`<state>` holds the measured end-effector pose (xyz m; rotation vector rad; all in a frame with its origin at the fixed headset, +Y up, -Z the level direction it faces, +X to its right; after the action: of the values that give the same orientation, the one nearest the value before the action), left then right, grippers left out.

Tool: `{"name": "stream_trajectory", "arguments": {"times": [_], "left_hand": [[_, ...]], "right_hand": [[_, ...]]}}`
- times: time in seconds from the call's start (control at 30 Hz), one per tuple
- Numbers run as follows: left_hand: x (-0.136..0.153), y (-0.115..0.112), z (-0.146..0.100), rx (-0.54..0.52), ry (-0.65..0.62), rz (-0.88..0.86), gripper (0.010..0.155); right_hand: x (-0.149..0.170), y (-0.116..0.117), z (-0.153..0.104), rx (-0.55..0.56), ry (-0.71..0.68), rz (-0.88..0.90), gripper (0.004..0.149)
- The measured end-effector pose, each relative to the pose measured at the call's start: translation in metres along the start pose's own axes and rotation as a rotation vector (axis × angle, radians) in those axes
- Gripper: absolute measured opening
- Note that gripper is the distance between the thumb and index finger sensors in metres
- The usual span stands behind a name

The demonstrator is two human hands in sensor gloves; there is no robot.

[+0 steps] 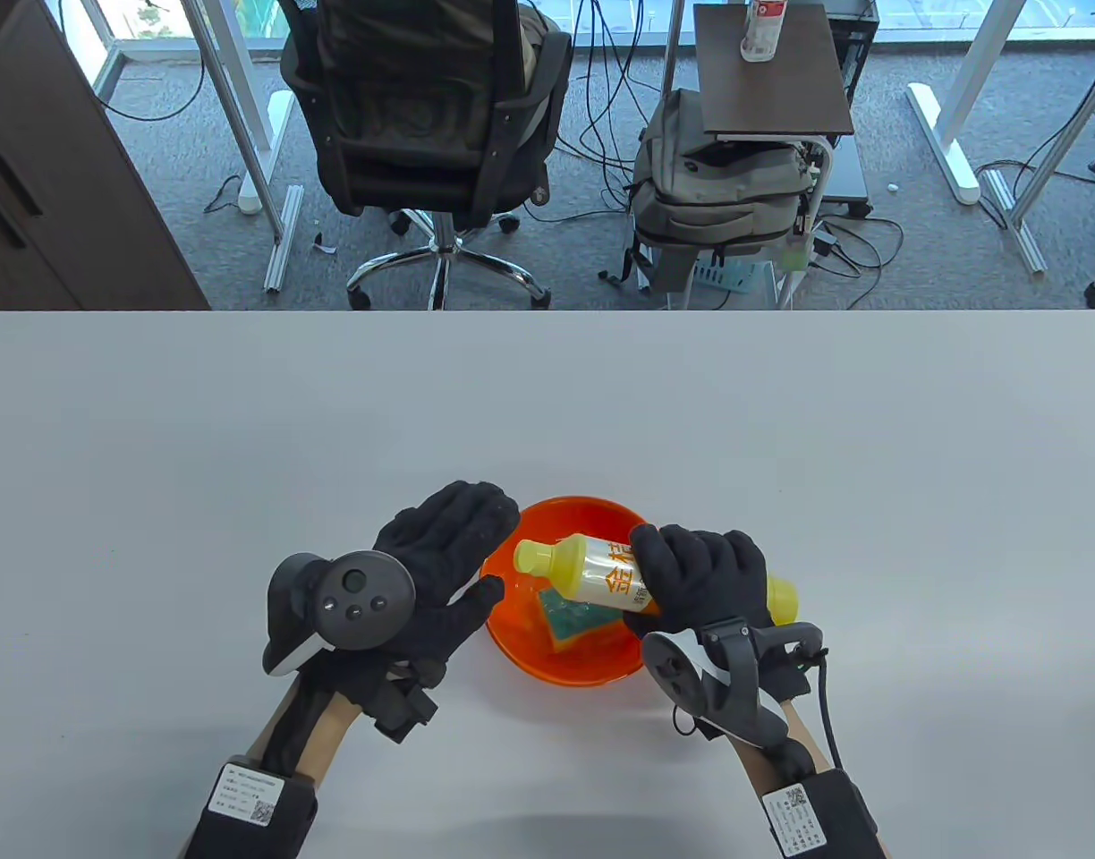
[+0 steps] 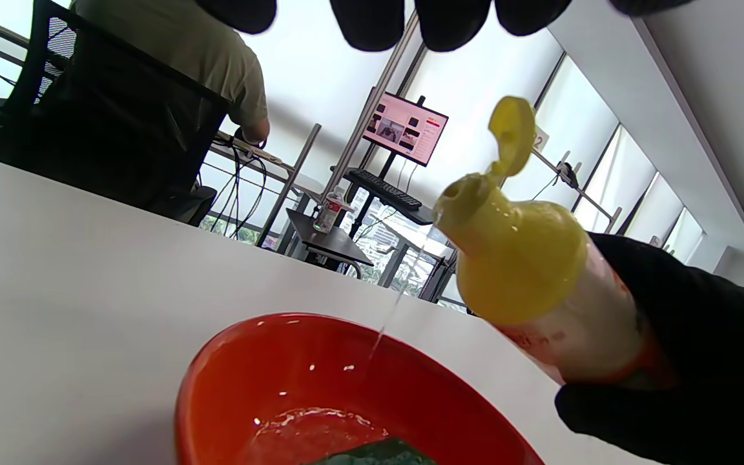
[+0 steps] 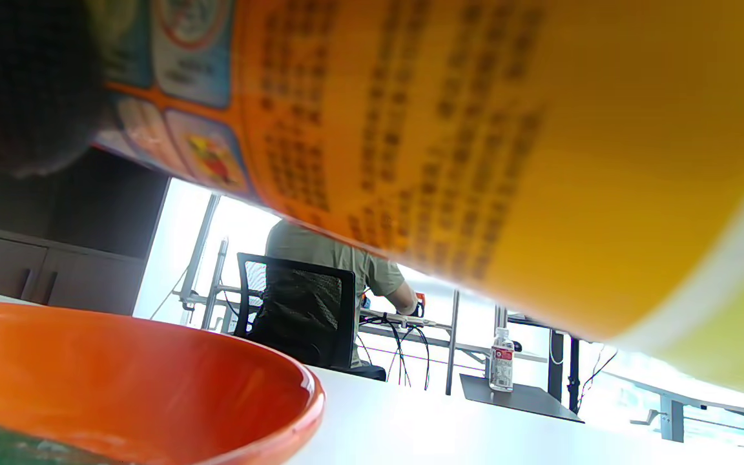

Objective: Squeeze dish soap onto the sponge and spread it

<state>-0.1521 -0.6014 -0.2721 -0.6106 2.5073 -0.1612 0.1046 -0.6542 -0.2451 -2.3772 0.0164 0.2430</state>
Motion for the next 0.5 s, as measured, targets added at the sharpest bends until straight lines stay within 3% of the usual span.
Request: {"name": "stream_trajectory", "arguments": {"times": [0.3, 0.5], "left_hand": [[-0.022, -0.007, 0.018, 0.002, -0.055, 0.005, 0.062], [-0.021, -0.011, 0.020, -0.049, 0.010, 0.109, 0.061]], "right_hand": [[0.005, 0.001, 0.000, -0.009, 0.036, 0.044, 0.086], [0.013, 0.003, 0.000, -0.023, 0.079, 0.082, 0.085]]}}
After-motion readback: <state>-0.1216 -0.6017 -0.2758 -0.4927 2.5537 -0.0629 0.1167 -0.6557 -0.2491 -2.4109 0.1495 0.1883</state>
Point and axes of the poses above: the tracker on the back of each hand, its own x axis roughly to the little-finger side, its own z axis roughly from the wrist to the fingertips, y = z × x, the point moved 3 cm from there along z, roughly from the wrist to the fingertips, and after that the axes turned 13 degrees about x, right-handed, at the moved point
